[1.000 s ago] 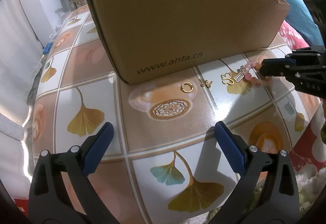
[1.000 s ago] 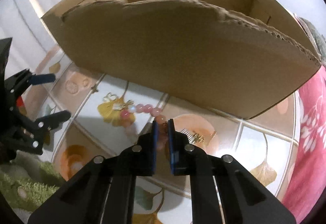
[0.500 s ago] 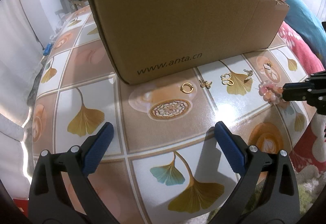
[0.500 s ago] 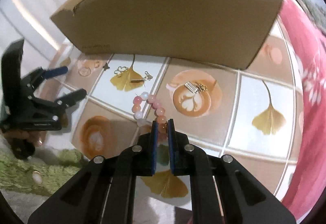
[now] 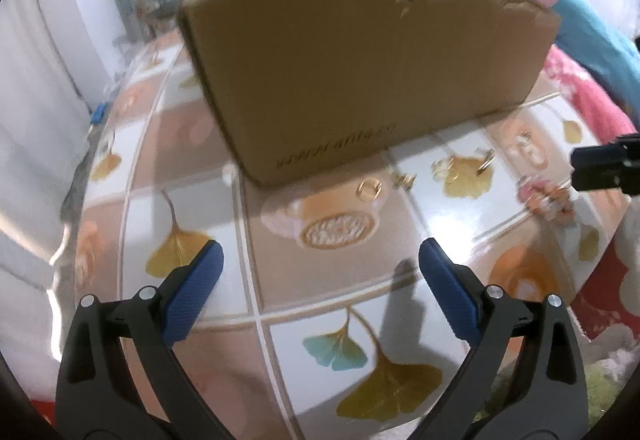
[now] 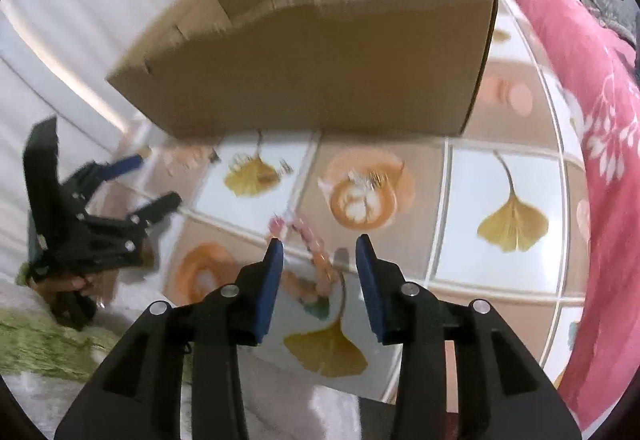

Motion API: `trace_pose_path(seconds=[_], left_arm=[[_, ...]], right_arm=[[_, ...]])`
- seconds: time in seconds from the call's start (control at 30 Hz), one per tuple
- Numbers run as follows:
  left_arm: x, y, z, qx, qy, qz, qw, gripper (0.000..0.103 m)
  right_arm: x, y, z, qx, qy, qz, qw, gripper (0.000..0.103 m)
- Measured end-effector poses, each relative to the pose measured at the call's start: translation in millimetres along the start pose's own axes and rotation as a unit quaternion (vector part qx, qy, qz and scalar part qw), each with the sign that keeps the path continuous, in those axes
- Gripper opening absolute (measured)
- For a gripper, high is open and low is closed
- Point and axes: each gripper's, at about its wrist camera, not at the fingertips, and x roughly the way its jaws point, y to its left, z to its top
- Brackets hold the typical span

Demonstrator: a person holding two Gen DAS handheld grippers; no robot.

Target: Organize jewelry

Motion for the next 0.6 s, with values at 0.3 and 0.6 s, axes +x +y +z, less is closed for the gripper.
trace_pose_path(seconds=[0.3, 0.6], left_arm=[[6.1, -27.3, 24.2, 0.048, -0.013, -0.058, 0.9970, 0.064], [14.7, -32.6, 29.2, 0.055, -0.005, -0.066, 0.9963, 0.040]], right_arm=[[0.2, -19.0, 14.7, 0.062, -0.046, 0.001, 0.997, 0.037], [13.8, 8.4, 21.4, 0.031, -0.063, 0.000, 0.998, 0.033]])
